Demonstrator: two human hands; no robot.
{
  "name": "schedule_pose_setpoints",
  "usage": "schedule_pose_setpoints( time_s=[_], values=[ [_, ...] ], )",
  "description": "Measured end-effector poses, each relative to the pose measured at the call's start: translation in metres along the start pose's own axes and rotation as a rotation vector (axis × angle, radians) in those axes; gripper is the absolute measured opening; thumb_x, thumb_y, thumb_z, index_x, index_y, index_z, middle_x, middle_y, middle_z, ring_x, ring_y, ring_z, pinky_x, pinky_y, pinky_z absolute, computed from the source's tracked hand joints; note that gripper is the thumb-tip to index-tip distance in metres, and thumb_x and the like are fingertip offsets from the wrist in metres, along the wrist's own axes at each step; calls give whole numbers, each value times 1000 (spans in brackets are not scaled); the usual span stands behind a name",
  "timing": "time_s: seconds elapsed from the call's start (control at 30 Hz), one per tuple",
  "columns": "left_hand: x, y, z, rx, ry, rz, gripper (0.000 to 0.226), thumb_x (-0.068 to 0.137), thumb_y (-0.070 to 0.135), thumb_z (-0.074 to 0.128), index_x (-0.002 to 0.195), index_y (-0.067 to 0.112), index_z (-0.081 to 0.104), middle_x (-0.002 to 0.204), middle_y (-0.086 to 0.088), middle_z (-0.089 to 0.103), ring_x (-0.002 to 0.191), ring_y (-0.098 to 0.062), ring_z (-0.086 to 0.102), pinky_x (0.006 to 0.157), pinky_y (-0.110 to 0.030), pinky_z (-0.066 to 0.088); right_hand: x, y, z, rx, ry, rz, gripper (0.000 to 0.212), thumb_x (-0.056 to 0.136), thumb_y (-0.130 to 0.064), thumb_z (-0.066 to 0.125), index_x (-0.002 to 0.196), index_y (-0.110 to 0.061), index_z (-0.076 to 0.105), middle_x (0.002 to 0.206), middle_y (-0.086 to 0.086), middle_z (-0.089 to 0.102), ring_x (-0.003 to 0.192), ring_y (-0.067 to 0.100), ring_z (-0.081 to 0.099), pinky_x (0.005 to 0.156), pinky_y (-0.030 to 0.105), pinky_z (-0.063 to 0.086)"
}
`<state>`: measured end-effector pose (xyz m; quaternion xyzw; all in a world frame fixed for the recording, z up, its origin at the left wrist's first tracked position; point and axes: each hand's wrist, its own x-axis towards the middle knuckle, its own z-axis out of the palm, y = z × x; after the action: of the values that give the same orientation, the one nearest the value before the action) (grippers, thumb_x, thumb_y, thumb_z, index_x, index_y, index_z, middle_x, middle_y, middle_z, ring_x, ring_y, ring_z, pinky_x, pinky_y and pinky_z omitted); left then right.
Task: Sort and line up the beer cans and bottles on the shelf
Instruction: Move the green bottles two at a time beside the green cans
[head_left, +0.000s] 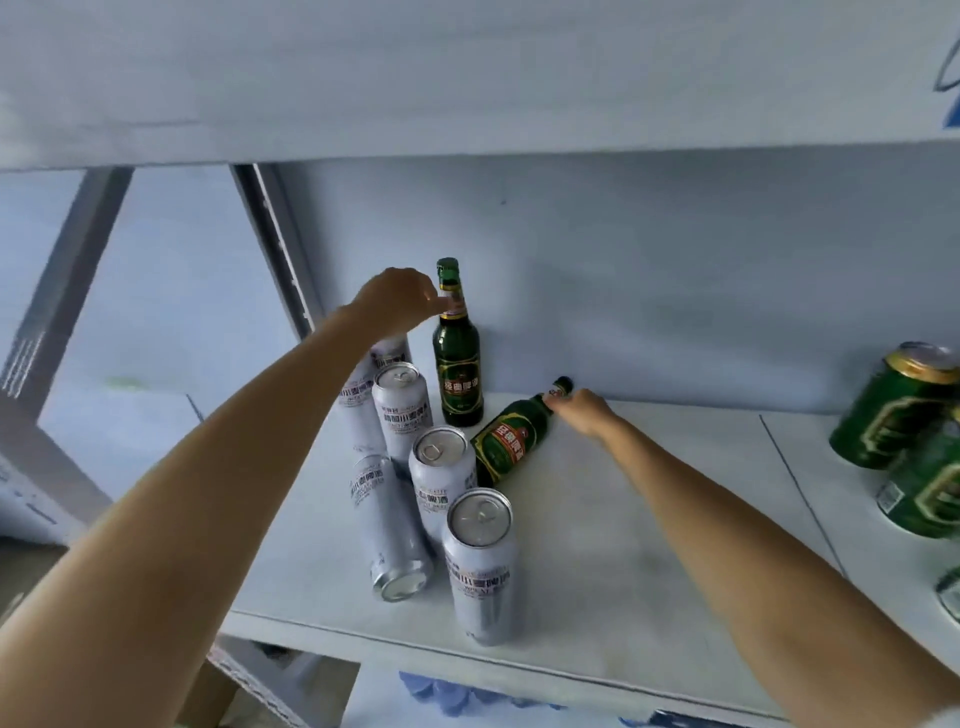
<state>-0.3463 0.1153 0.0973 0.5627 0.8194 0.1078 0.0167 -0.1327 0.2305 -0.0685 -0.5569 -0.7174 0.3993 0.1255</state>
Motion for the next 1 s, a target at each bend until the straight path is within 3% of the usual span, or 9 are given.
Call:
schedule_pose_setpoints(
  time_s=[0.1, 0.27, 0.43, 0.5, 0.63, 0.73, 0.83, 0.93, 1.0],
  values=[
    [27, -3, 12, -25, -50, -46, 57, 89, 60, 47, 77, 5, 58, 71, -5, 56, 83, -29, 56, 69, -32, 37, 15, -8, 14, 264, 31, 96, 36, 90, -39, 54, 111, -9, 53, 106, 14, 58, 91, 28, 59, 59, 26, 43],
    [47, -9, 40, -298, -114, -79, 51, 87, 52, 57, 105, 4, 64, 91, -8, 59, 85, -23, 53, 73, -29, 38, 40, -16, 28, 737, 64, 260, 38, 87, -17, 64, 119, 1, 53, 109, 23, 60, 85, 33, 62, 72, 42, 54],
    [57, -10, 53, -519, -68, -53, 44, 86, 45, 62, 109, 8, 64, 85, -5, 59, 71, -18, 51, 60, -28, 40, 55, -19, 34, 915, 139, 305, 61, 77, -9, 74, 130, 4, 46, 125, 27, 58, 105, 40, 62, 89, 51, 53],
    [60, -12, 53, -516, -82, -25, 43, 87, 44, 62, 111, 8, 63, 91, -6, 61, 76, -19, 54, 67, -29, 45, 52, -26, 29, 907, 212, 270, 61, 73, -15, 78, 125, 3, 51, 119, 24, 62, 102, 39, 65, 84, 49, 56],
    [60, -17, 53, -539, -91, -14, 44, 87, 42, 62, 116, 8, 62, 108, -12, 65, 93, -24, 59, 90, -40, 51, 31, -55, -5, 752, 395, -67, 20, 72, -22, 74, 87, -11, 67, 93, 12, 68, 95, 32, 68, 83, 42, 57],
    [59, -18, 53, -554, -80, -4, 44, 88, 42, 61, 117, 8, 61, 112, -13, 65, 92, -24, 58, 89, -40, 51, 6, -76, -24, 410, 554, -388, 29, 77, -32, 72, 98, -14, 67, 96, 4, 67, 89, 20, 64, 78, 35, 52],
    [59, -17, 53, -556, -86, 0, 45, 88, 41, 62, 119, 8, 60, 115, -13, 64, 97, -26, 59, 92, -41, 50, -12, -78, -20, 96, 681, -559, 42, 82, -37, 69, 114, -12, 61, 104, 5, 61, 89, 14, 58, 74, 30, 48],
    [58, -14, 52, -530, -95, -6, 45, 87, 42, 62, 118, 8, 60, 115, -15, 65, 105, -31, 61, 96, -45, 51, -15, -64, -22, 97, 747, -581, 50, 80, -37, 71, 120, -11, 57, 111, 6, 63, 95, 18, 62, 77, 32, 52],
    [58, -13, 51, -512, -98, -6, 45, 87, 42, 62, 116, 8, 61, 113, -15, 65, 106, -32, 62, 95, -45, 51, -15, -55, -28, 156, 706, -577, 54, 78, -36, 74, 121, -10, 55, 113, 7, 63, 98, 19, 63, 80, 35, 55]
  ],
)
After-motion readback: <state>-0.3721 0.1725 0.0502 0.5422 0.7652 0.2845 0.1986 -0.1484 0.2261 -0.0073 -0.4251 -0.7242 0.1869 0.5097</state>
